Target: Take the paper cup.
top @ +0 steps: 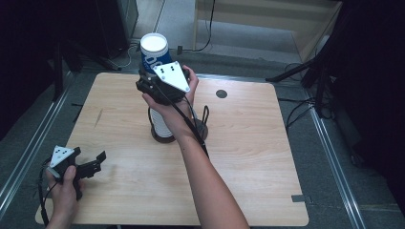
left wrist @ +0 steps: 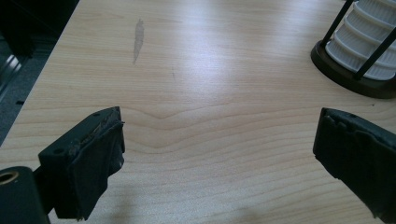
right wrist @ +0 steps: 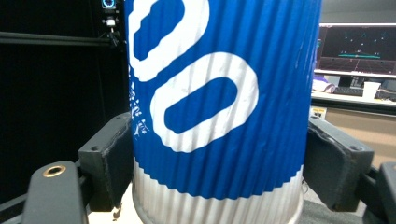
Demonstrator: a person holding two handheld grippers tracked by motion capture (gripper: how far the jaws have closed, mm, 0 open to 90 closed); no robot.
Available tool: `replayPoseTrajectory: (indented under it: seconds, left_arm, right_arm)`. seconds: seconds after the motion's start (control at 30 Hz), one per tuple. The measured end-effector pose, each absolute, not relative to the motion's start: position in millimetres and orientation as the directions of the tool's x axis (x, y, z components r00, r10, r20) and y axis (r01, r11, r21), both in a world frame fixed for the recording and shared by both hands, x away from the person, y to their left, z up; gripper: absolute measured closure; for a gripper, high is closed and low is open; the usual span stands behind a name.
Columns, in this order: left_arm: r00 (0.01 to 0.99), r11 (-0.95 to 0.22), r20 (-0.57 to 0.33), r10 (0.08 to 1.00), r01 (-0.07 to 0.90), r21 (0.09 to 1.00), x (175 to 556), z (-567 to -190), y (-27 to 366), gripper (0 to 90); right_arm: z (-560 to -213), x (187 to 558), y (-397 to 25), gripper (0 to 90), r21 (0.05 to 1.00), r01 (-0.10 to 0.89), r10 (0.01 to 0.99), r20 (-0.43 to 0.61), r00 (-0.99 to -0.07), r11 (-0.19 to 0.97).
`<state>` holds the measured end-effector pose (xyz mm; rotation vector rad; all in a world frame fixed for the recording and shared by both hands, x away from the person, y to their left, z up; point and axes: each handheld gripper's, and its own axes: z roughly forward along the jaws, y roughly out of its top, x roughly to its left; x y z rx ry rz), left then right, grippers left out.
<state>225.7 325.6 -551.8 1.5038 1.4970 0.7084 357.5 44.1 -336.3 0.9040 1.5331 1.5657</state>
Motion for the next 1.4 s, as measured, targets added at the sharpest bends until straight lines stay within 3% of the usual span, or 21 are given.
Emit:
replayPoseTrajectory:
  seconds: [1.4]
  left_arm:
    - [0.115, 0.099, -0.174, 0.978, 0.481, 0.871, 225.6, -551.6, 325.0, 2.8]
  right_arm:
    - [-302.6, 353.7, 10.2, 19.1, 0.997, -0.079, 0.911, -0.02, -0.411, -0.013]
